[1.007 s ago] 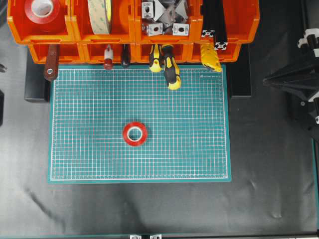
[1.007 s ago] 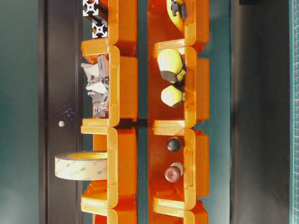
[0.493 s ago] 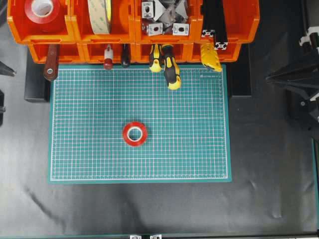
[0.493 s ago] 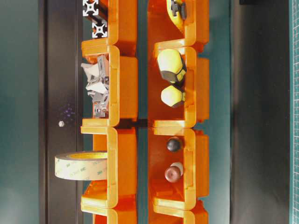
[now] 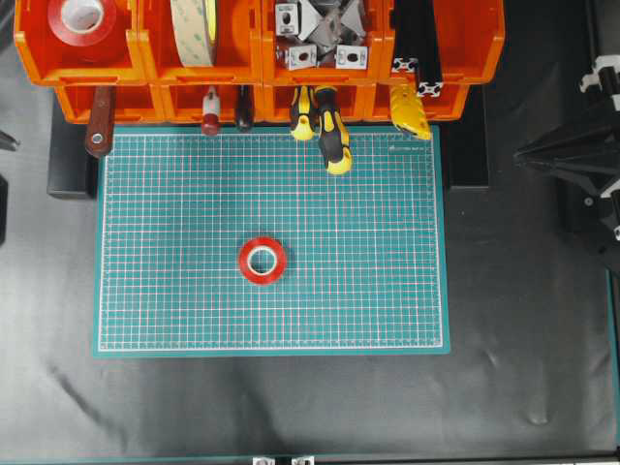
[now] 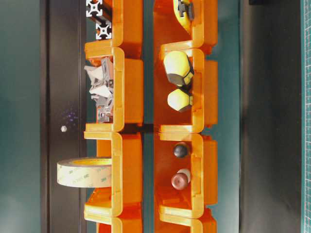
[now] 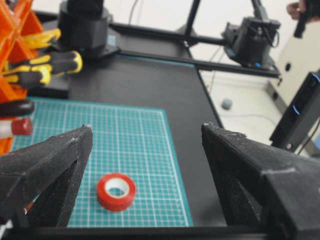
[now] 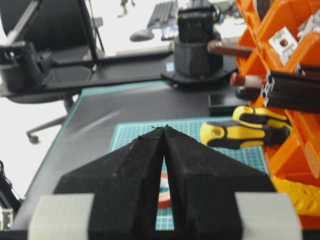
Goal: Pick vinyl tape from container rack with left arm.
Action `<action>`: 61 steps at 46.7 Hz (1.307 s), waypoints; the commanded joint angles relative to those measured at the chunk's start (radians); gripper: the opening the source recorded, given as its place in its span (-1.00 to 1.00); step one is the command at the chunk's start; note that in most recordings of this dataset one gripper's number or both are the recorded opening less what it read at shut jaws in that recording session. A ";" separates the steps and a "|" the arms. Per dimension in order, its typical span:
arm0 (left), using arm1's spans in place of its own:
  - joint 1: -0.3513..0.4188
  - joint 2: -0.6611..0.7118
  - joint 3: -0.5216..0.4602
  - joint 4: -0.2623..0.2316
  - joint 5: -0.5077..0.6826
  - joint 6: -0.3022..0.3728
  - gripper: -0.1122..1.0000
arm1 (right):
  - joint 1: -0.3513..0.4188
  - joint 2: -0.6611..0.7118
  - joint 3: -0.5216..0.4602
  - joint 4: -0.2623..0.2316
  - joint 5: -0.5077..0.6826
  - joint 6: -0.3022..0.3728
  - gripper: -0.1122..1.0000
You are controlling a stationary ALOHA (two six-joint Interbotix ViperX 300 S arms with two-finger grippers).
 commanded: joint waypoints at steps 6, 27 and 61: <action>0.002 0.005 -0.011 -0.002 -0.005 0.078 0.74 | -0.002 -0.017 -0.026 -0.009 -0.005 -0.011 -0.79; -0.003 0.009 0.018 -0.002 0.041 0.064 0.74 | -0.002 -0.008 -0.021 -0.020 0.098 -0.074 -0.79; 0.017 0.009 0.018 -0.002 -0.008 0.063 0.74 | 0.020 -0.006 -0.020 -0.014 0.100 -0.069 -0.79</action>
